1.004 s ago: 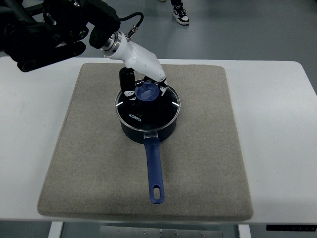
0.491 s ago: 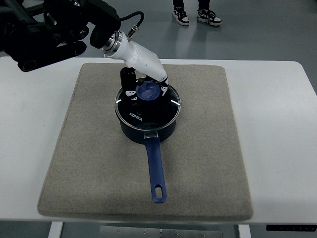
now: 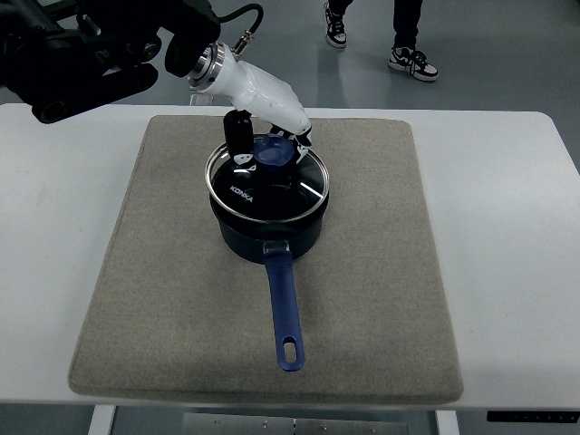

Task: Open pot lid and place left with left hand
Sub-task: 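Lift the glass lid off the saucepan with the left hand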

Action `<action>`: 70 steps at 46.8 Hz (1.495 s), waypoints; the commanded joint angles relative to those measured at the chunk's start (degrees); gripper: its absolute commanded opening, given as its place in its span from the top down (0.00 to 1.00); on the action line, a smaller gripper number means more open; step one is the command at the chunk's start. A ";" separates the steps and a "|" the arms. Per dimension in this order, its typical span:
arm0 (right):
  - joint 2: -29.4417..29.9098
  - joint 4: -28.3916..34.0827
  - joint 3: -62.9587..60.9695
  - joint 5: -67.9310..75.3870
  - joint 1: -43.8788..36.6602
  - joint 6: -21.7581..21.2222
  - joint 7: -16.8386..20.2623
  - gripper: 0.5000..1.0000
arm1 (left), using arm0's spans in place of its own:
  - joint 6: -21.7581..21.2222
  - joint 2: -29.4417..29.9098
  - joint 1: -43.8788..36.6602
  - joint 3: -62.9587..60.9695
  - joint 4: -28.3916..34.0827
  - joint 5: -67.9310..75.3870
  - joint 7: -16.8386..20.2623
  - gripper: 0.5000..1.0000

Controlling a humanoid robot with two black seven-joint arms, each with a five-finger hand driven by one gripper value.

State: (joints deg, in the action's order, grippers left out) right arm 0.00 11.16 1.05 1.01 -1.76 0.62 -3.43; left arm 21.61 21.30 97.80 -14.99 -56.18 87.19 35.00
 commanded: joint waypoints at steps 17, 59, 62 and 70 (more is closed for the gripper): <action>0.00 0.00 0.00 0.04 0.00 0.00 0.00 0.17 | 0.01 0.41 -0.06 2.16 1.16 0.08 0.00 1.00; 0.00 0.00 0.00 0.04 0.00 0.00 0.00 0.17 | -2.71 10.07 -2.43 1.02 8.45 0.96 0.00 1.00; 0.00 0.00 0.00 0.04 0.00 0.00 0.00 0.17 | -3.06 11.21 -2.96 1.02 8.45 0.96 0.00 1.00; 0.00 0.00 0.00 0.04 0.00 0.00 0.00 0.17 | -3.68 14.20 -4.81 1.11 8.01 0.79 0.00 1.00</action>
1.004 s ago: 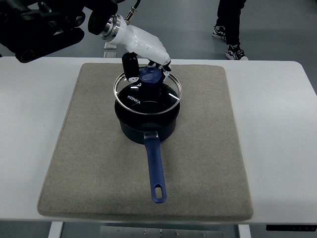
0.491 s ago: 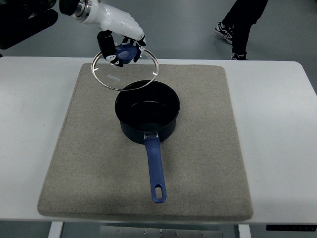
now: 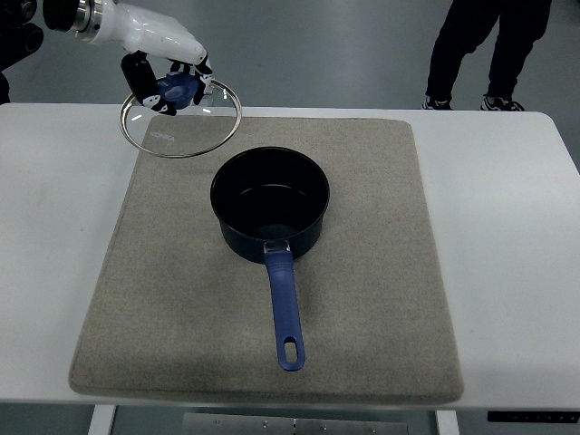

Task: Open pot lid and place left with left hand
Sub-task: 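Lower the held lid onto the mat beside the saucepan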

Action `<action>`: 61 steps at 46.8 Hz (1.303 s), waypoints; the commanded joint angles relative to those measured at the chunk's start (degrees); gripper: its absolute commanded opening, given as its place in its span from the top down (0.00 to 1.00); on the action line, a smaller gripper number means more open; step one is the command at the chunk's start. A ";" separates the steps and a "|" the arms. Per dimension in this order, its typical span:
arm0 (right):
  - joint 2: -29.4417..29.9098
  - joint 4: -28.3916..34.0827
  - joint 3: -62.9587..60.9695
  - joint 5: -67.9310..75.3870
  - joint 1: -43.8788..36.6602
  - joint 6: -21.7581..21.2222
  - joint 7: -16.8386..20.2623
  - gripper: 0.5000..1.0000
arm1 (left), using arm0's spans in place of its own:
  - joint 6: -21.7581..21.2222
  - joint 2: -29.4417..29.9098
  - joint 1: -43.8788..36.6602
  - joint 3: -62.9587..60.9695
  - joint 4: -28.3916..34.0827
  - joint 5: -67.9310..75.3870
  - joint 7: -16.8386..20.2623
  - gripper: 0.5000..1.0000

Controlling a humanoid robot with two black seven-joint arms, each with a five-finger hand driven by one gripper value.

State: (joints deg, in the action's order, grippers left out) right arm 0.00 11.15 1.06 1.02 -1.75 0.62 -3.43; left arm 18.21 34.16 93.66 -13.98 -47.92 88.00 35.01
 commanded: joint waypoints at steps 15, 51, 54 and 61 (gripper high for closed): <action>0.00 -0.08 0.00 0.03 0.00 0.00 0.00 0.17 | -1.43 6.45 -4.37 0.00 -0.69 0.24 -0.01 1.00; 0.00 0.01 0.00 -0.05 0.00 0.00 0.00 0.17 | -2.39 1.79 -10.70 0.18 -0.69 0.68 -0.01 1.00; 0.00 0.01 0.00 0.03 0.00 0.00 0.00 0.17 | -4.23 1.26 -11.13 0.18 -0.60 0.68 -0.01 1.00; 0.00 0.01 0.00 0.03 0.00 0.00 0.00 0.17 | -6.61 0.38 -12.19 0.09 -0.25 0.68 -0.01 1.00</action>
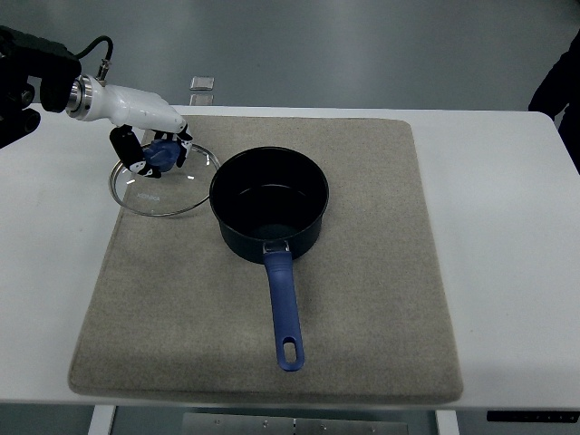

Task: Open pot lid and place left with left hand
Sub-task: 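Lower the held lid onto the mat beside the saucepan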

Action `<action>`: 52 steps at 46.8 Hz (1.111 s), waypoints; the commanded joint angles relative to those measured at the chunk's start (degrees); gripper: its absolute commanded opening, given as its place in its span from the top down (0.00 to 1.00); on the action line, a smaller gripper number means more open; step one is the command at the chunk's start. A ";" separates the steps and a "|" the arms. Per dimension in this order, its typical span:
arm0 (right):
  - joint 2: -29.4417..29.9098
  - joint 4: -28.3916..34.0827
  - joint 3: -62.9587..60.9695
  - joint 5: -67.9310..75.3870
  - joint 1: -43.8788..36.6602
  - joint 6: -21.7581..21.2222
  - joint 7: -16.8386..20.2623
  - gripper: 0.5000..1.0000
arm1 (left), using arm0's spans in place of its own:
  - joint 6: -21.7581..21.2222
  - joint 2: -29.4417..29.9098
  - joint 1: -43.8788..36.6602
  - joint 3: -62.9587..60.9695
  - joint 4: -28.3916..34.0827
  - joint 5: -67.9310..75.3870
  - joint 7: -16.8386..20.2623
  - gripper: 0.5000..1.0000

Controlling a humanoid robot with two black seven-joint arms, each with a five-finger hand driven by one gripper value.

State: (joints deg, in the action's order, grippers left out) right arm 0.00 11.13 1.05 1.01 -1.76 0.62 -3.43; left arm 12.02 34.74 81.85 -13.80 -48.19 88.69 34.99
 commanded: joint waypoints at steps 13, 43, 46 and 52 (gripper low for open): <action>0.00 0.03 0.00 0.04 0.00 0.00 0.00 0.17 | -3.23 -0.20 -1.25 -0.09 0.38 0.08 0.01 1.00; 0.00 0.03 0.00 -0.05 0.00 0.00 0.00 0.17 | -6.22 -2.40 -3.89 0.00 3.28 -0.10 0.01 1.00; 0.00 0.03 0.00 0.04 0.00 0.00 0.00 0.17 | -6.13 -2.40 -3.97 0.00 3.28 -0.19 0.01 1.00; 0.00 0.03 0.00 -0.05 0.00 0.00 0.00 0.17 | -6.22 -2.40 -3.97 0.09 3.28 -0.36 0.01 1.00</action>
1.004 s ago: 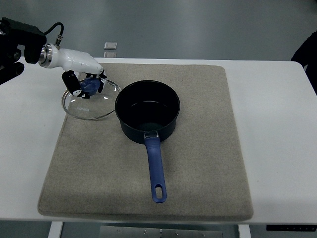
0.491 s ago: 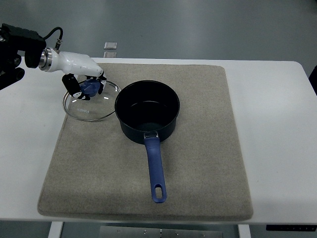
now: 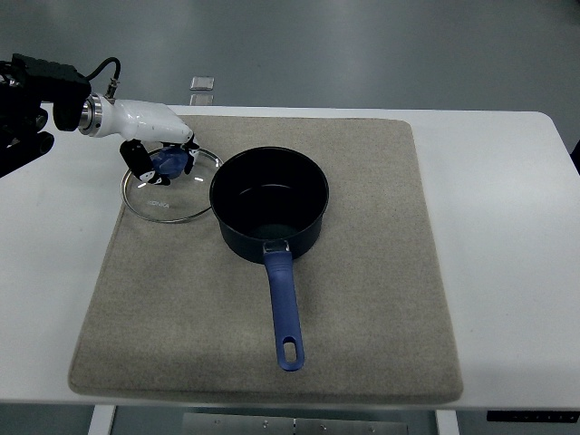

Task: Open pot lid and place left with left hand
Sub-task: 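Lower the held lid onto the mat beside the saucepan, then open the left hand, releasing the knob, and withdraw upward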

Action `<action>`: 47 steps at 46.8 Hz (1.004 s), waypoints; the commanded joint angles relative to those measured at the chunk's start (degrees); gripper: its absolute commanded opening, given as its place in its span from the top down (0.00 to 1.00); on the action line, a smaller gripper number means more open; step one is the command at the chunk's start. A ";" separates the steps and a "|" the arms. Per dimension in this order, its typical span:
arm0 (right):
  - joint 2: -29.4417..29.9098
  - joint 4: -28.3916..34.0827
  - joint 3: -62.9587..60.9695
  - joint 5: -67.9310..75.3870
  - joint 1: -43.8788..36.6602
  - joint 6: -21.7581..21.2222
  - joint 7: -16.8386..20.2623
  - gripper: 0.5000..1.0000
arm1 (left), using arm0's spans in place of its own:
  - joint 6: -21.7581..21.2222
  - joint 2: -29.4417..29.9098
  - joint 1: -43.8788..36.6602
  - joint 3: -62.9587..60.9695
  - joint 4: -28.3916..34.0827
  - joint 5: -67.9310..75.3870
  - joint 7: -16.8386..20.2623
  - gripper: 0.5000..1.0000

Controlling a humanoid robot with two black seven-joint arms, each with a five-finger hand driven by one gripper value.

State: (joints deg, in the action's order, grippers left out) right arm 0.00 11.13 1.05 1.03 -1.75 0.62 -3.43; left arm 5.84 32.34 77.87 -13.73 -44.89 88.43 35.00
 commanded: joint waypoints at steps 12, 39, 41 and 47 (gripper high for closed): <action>0.00 0.03 0.00 0.02 0.00 0.00 0.00 0.17 | 0.49 0.00 -0.35 -0.24 0.07 0.34 0.00 1.00; 0.00 0.03 0.00 0.02 0.08 0.00 0.00 0.17 | -0.30 0.00 -0.35 0.20 -0.54 -0.45 0.00 0.97; 0.00 -0.06 0.00 -0.06 0.00 0.00 0.00 0.17 | -0.30 0.00 -0.52 0.02 -0.63 -0.45 0.00 0.94; 0.00 0.03 0.00 -0.07 0.00 0.00 0.00 0.17 | -0.48 0.00 -1.14 0.29 -0.63 -0.71 0.00 0.64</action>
State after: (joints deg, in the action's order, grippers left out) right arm 0.00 11.14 1.06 1.03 -1.75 0.62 -3.43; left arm 5.48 32.34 76.88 -13.62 -45.55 87.97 35.00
